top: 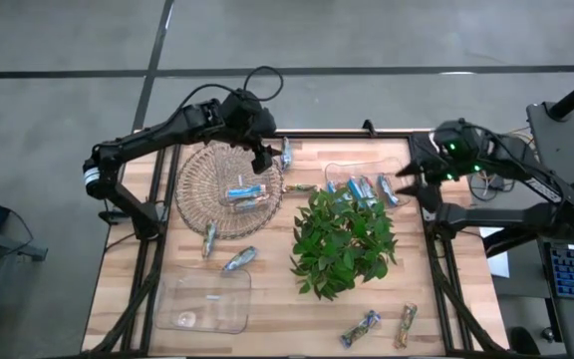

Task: Pick and place Granola Bars by type
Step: Put the bottom yellow granola bar into the top left transparent bin

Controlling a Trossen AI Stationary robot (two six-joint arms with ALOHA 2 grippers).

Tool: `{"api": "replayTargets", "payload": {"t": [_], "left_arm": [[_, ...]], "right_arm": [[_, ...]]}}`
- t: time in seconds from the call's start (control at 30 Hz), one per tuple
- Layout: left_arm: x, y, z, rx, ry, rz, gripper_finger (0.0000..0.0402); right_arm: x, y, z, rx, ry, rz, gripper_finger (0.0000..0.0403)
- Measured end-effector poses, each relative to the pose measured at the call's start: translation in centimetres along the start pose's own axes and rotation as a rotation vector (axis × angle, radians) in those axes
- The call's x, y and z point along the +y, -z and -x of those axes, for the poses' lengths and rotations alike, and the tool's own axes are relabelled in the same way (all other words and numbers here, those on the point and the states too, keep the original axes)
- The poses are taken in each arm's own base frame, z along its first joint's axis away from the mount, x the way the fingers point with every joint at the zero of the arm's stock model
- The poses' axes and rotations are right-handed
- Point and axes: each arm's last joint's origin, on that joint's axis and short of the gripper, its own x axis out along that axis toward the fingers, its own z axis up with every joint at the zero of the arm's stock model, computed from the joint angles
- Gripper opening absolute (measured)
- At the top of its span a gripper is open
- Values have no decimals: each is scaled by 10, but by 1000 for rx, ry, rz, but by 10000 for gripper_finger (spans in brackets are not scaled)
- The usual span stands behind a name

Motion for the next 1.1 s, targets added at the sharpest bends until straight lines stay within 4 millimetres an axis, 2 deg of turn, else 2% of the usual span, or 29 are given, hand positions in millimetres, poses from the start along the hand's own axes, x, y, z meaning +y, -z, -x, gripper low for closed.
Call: {"api": "replayTargets", "payload": {"t": [0.27,0.57,0.83,0.97,1.1], "left_arm": [[0,1,-1,7,0,-3,227],[0,1,-1,9,-6,-13,227],[0,5,-1,42,-24,-4,227],[1,6,-1,60,-46,14,227],[1,9,-1,83,-45,18,227]], "right_arm": [[19,22,-6,174,-144,91,238],[46,36,-22,321,-314,307,238],[83,48,-40,442,-382,484,237],[104,57,-44,444,-337,470,237],[128,66,-47,375,-345,426,237]]}}
